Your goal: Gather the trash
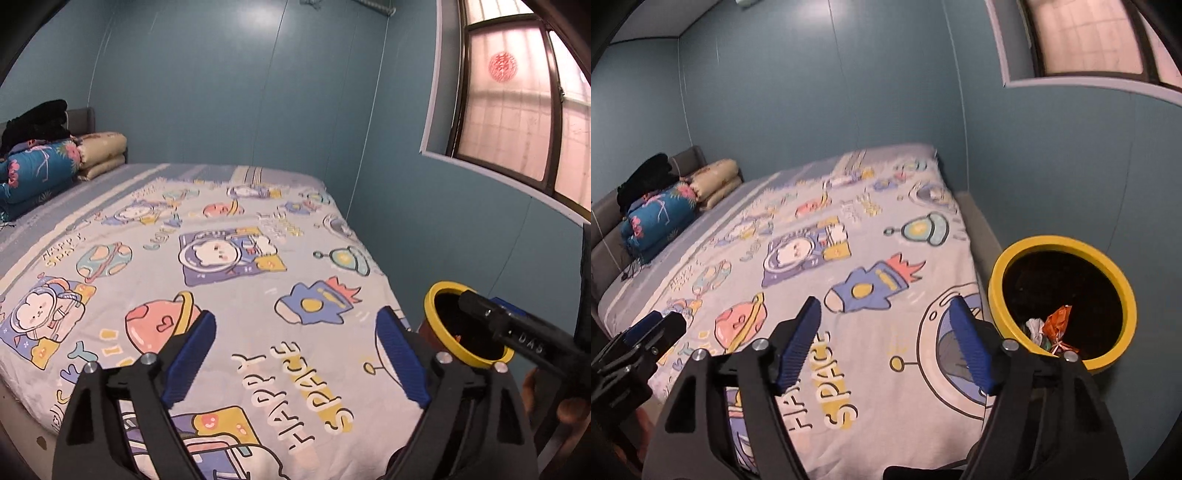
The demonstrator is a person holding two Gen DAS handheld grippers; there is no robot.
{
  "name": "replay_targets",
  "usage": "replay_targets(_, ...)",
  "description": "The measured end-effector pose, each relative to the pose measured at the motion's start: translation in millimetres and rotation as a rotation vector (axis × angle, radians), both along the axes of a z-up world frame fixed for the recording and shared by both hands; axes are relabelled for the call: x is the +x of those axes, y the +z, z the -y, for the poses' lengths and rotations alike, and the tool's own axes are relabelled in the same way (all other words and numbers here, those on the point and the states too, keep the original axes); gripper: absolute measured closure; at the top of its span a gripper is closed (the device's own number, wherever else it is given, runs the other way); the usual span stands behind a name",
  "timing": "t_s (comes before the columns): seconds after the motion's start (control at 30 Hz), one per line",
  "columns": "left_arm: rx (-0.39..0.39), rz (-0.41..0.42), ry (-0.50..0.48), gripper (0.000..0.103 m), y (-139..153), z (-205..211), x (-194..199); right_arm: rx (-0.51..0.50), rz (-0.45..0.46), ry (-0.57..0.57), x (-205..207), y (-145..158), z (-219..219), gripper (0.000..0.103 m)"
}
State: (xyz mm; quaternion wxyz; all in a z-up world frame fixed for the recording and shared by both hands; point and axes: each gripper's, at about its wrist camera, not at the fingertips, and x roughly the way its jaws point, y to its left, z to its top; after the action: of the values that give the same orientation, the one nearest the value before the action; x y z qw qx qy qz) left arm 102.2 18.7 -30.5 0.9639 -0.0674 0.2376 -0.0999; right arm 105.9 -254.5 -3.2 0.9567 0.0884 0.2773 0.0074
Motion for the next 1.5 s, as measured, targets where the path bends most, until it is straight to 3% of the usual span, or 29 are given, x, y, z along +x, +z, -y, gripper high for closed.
replay_targets(0.13,-0.009,0.037,0.023,0.008,4.2,-4.2,-10.7,-0.019,0.049,-0.063,-12.3,2.9,5.8,0.02)
replay_targets(0.3,-0.034,0.063,0.061,0.008,8.6,-13.6,-22.4,-0.027,0.105,-0.092,-25.9,7.0,4.3,0.008)
replay_targets(0.63,-0.039,0.108,0.102,0.008,14.9,-19.6,-36.0,-0.087,0.21,-0.102,-41.5,15.1,-9.9,0.008)
replay_targets(1.5,-0.014,0.122,0.079,0.008,10.9,-9.5,-40.0,-0.068,0.161,-0.096,-40.7,5.2,-9.6,0.008)
